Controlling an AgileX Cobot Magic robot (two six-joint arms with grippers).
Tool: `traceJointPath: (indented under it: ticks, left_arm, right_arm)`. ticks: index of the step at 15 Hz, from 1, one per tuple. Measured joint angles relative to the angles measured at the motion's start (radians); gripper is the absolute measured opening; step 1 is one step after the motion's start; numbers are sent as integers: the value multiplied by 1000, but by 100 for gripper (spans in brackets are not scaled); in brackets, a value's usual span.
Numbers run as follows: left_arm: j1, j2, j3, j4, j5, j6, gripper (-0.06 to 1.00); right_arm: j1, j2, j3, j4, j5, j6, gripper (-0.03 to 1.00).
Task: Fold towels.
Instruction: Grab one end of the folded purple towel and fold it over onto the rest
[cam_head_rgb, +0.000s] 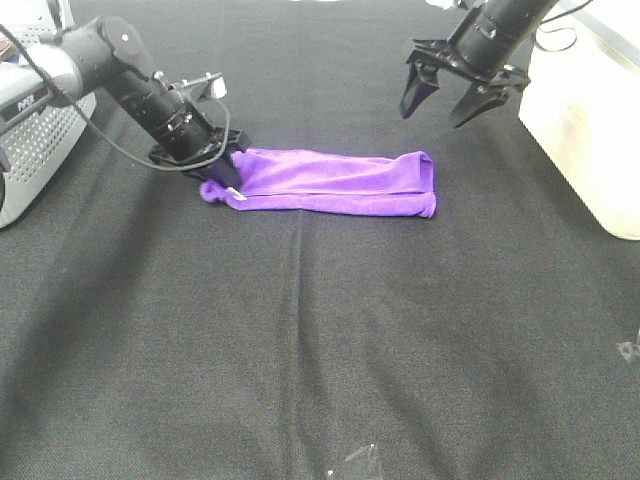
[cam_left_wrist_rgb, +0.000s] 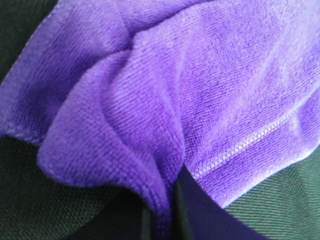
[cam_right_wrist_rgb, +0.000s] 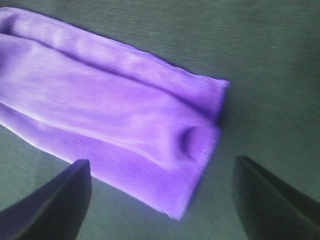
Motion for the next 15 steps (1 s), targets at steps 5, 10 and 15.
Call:
traceJointPath:
  ticks: [5,10,15]
  left_arm:
    - [35,-135,86,129,4,3,5]
    - [-26,-249,101,118,5,61,5]
    - [-177,-246,101,110,5,83,5]
  right_arm:
    - [0,-213,308,-159,3,2,75]
    - [0,-350,543,-207,5,2,75]
    - [0,-376,558,-216,5,2,75]
